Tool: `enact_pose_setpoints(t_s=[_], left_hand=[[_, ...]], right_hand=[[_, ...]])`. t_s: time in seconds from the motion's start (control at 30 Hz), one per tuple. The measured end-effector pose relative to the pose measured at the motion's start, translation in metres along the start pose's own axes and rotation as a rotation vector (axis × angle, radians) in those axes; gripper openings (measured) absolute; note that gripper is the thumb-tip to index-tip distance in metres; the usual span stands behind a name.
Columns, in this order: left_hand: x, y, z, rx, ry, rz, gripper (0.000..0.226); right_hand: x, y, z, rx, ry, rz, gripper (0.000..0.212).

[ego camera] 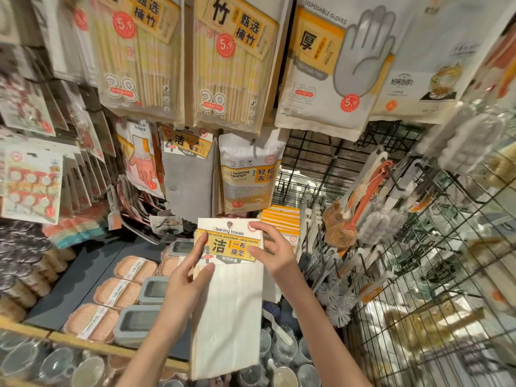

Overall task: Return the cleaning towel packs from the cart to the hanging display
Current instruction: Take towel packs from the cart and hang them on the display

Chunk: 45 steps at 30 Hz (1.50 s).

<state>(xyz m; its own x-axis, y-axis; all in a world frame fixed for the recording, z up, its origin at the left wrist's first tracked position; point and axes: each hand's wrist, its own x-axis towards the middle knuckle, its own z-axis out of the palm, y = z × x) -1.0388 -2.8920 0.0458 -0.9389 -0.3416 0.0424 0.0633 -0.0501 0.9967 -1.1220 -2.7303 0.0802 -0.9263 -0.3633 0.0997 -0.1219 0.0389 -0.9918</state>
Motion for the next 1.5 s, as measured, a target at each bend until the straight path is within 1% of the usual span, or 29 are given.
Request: enact_pose_setpoints(t_s=[0.13, 0.3, 0.43, 0.63, 0.87, 1.03, 1.17, 1.23, 1.33, 1.4, 1.5], left_hand=[[-0.002, -0.008, 0.003, -0.009, -0.048, -0.043, 0.054], [-0.003, -0.032, 0.018, 0.074, -0.128, -0.112, 0.059], [0.008, -0.049, 0.04, 0.109, -0.193, -0.171, 0.063], [0.04, -0.063, 0.073, 0.157, -0.243, -0.159, 0.064], [0.068, -0.085, 0.088, 0.179, -0.273, -0.193, 0.064], [0.079, -0.095, 0.097, 0.191, -0.304, -0.18, 0.066], [0.082, -0.103, 0.103, 0.227, -0.335, -0.198, 0.07], [0.089, -0.106, 0.105, 0.262, -0.343, -0.185, 0.072], [0.101, -0.109, 0.107, 0.347, -0.31, -0.198, 0.071], [0.108, -0.112, 0.107, 0.375, -0.309, -0.198, 0.071], [0.114, -0.114, 0.107, 0.428, -0.323, -0.208, 0.071]], right_hand=[[-0.005, 0.01, -0.006, -0.026, 0.06, 0.049, 0.039], [-0.016, 0.041, -0.023, -0.203, 0.111, 0.128, 0.041], [-0.022, 0.07, -0.04, -0.148, 0.198, 0.201, 0.039], [0.0, 0.094, -0.064, -0.157, 0.282, 0.265, 0.041], [0.022, 0.114, -0.073, -0.119, 0.339, 0.287, 0.038], [0.026, 0.121, -0.079, -0.065, 0.386, 0.243, 0.037], [0.028, 0.126, -0.083, -0.145, 0.37, 0.269, 0.049], [0.029, 0.127, -0.082, -0.244, 0.339, 0.241, 0.051], [0.033, 0.129, -0.079, -0.397, 0.3, 0.176, 0.048], [0.037, 0.131, -0.078, -0.503, 0.262, 0.203, 0.045], [0.041, 0.134, -0.077, -0.525, 0.204, 0.276, 0.053]])
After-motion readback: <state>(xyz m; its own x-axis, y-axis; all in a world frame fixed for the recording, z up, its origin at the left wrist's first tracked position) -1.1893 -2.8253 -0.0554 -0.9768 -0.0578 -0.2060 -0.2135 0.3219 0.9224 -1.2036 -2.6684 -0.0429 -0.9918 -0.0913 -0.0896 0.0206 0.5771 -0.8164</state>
